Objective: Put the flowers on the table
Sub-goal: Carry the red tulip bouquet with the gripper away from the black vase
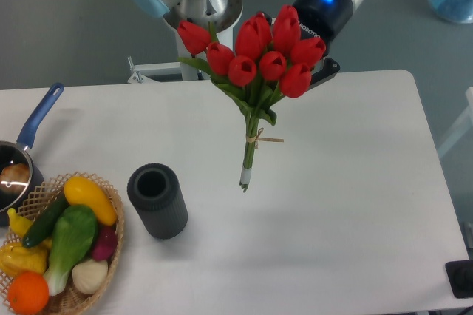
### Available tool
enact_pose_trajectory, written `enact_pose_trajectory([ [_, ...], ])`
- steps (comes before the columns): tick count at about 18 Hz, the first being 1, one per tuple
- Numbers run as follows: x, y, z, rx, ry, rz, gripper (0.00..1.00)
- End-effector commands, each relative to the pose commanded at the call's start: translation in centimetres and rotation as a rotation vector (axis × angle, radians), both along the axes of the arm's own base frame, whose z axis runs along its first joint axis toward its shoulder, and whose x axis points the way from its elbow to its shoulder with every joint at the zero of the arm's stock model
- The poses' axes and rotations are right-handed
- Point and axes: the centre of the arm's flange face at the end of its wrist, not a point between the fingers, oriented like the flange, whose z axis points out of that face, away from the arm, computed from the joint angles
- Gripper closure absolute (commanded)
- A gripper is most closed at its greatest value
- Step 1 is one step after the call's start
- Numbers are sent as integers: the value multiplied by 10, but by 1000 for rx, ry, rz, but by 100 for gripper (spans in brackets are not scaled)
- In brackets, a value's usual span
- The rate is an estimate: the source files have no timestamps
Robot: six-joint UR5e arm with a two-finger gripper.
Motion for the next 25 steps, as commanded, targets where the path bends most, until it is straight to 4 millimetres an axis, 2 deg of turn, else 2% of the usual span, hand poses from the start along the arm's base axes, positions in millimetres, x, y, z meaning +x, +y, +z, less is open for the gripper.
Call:
enact_pose_trajectory([
  [5,2,0,-6,-20,14,6,61],
  [13,0,-8,-9,-168,75,90,61],
  [17,-7,-20,-11,-350,160,199,61],
  [23,4,-34,7,-546,273,325,61],
  [25,6,-40,7,-614,296,363,62],
])
